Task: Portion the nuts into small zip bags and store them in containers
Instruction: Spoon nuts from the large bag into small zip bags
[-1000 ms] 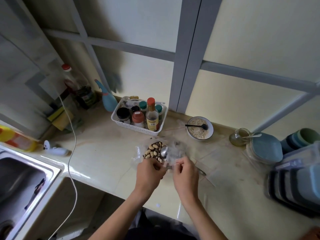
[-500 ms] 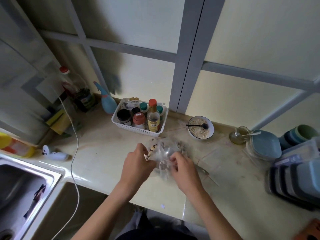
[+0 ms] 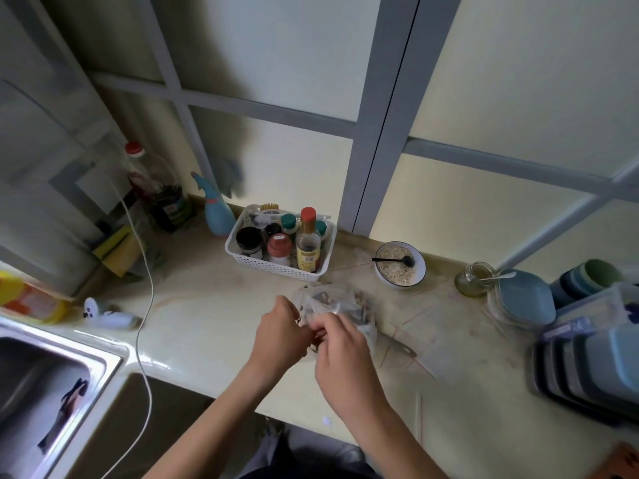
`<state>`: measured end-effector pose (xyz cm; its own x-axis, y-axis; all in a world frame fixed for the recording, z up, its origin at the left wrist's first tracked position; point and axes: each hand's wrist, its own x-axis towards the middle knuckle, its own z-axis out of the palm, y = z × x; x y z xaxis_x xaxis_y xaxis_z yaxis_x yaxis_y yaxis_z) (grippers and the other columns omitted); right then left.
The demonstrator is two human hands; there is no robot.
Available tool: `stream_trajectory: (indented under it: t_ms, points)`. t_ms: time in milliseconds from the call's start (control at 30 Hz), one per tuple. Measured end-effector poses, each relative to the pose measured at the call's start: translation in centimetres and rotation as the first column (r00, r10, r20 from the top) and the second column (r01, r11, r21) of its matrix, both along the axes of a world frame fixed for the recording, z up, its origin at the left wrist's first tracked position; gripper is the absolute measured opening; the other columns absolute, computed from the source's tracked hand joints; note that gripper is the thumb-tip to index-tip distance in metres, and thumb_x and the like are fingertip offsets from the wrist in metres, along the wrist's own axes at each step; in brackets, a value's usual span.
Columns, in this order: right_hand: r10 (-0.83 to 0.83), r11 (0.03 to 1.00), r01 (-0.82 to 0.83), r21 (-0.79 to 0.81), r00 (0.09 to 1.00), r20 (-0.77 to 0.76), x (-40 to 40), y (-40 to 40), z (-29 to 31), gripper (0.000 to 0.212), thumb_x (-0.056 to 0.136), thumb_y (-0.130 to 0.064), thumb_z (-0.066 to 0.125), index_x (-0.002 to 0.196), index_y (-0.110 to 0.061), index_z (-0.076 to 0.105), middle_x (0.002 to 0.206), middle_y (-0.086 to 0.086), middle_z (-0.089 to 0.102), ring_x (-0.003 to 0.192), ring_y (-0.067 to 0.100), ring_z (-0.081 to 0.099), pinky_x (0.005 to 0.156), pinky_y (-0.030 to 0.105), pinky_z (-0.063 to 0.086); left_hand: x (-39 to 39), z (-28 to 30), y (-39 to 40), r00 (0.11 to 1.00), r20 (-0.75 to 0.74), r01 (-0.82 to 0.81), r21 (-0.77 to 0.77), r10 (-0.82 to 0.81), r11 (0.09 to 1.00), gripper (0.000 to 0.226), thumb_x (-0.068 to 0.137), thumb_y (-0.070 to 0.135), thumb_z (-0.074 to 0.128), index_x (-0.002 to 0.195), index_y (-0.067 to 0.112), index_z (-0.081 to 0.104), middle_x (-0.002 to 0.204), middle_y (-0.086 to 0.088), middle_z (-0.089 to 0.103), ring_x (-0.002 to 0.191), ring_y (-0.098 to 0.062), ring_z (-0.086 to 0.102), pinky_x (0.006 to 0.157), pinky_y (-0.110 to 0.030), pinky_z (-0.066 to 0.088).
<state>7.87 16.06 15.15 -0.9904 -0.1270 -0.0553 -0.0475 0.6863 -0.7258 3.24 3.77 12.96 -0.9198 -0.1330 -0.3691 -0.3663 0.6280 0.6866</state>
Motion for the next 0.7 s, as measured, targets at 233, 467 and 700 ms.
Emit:
stream_trajectory:
  t_ms: [233,467,700]
  points:
    - [0.159,0.978,-0.204,0.032,0.841,0.517,-3.1,2.3,-2.9,0.029,0.092,-0.006,0.038,0.091,-0.025,0.06,0.101,0.002,0.066,0.096,0.025,0.063,0.08,0.035,0.051,1.9,-1.4,0.8,0.988,-0.07,0.136,-0.009,-0.137,0.991,0.034,0.079,0.029,0.067,0.094,0.015,0.04,0.068,-0.005,0.066,0.06,-0.023,0.065,0.059,-0.044,0.051]
    - [0.071,0.903,0.237,-0.359,0.74,0.668,-3.8,2.9,-5.1,0.035,0.073,0.006,0.04,0.055,-0.021,0.054,0.054,-0.009,0.047,0.063,0.012,0.046,0.059,0.025,0.041,4.6,-1.6,3.0,0.943,-0.203,0.288,0.094,-0.264,0.953,0.026,0.083,0.01,0.058,0.098,0.016,0.038,0.047,0.002,0.048,0.044,-0.013,0.044,0.044,-0.026,0.027]
    - [0.193,0.91,0.139,-0.392,0.694,0.694,-3.8,3.7,-6.3,0.019,0.091,-0.039,0.054,0.086,-0.025,0.066,0.083,-0.007,0.063,0.085,0.008,0.059,0.082,0.03,0.047,4.9,-2.0,3.3,0.876,-0.31,0.362,-0.082,-0.369,0.929,0.043,0.081,0.036,0.054,0.12,0.028,0.035,0.072,0.011,0.053,0.067,-0.01,0.051,0.06,-0.034,0.048]
